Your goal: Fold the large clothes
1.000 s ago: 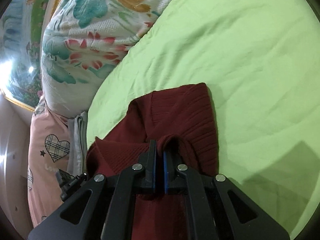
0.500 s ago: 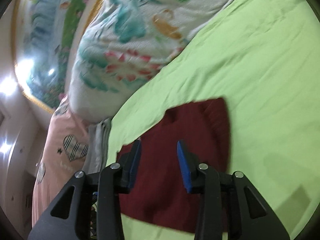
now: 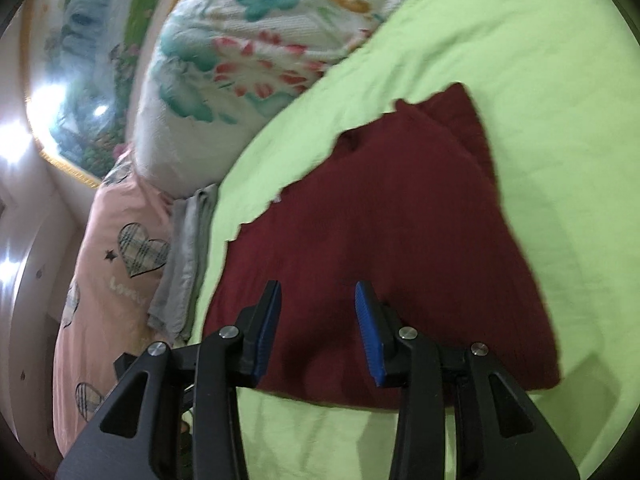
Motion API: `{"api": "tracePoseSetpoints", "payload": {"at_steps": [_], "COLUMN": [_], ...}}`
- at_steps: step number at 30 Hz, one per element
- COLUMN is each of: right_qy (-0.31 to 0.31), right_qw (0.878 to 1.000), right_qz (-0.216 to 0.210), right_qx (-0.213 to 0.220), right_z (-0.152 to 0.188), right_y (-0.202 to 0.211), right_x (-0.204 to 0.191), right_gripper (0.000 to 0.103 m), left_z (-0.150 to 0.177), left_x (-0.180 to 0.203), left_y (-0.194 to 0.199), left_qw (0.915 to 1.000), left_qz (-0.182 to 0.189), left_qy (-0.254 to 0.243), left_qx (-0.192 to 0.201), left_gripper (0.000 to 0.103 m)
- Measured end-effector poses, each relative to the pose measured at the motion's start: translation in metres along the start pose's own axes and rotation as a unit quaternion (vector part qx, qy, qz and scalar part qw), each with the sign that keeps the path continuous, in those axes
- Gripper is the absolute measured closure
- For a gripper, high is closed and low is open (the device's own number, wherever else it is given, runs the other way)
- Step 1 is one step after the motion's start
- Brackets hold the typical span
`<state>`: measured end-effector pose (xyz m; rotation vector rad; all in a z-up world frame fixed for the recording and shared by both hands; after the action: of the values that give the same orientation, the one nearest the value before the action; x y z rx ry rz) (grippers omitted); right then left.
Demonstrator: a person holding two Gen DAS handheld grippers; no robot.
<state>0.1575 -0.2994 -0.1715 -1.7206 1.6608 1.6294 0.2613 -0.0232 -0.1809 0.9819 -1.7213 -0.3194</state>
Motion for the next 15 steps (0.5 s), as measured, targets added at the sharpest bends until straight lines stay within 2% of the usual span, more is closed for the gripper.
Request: {"api": "tracePoseSetpoints", "payload": {"at_steps": [5, 9, 12, 15], "right_qy": [-0.016, -0.024, -0.02, -0.042], "right_qw": [0.998, 0.998, 0.996, 0.995], "right_qz": [0.054, 0.052, 0.079, 0.078], "right_qx": [0.031, 0.026, 0.045, 0.048], "right_z": [-0.01, -0.011, -0.016, -0.018], "right_y": [0.015, 0.016, 0.022, 0.022], "right_x": [0.03, 0.038, 0.04, 0.042], "right_gripper": [0.064, 0.064, 0.065, 0.064], "left_z": [-0.004, 0.004, 0.014, 0.016], "left_x": [-0.022, -0.044, -0.053, -0.054], "left_y": [0.013, 0.016, 0.023, 0.027], "left_qw": [0.9995, 0.9985, 0.9977, 0.9963], "left_qz": [-0.017, -0.025, -0.028, -0.027], "left_qy": [0.02, 0.048, 0.06, 0.079], "left_qx": [0.015, 0.007, 0.01, 0.019], "left_gripper": [0.053, 0.053, 0.053, 0.048]}}
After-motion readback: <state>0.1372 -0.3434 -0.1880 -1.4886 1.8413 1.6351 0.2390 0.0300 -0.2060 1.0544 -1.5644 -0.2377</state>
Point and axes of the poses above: each gripper's, at about its wrist camera, not at the fingertips, and y roughly against the way its jaws point, x to its right, z to its underside, the point moved 7 cm from there along -y, roughly the way its jaws point
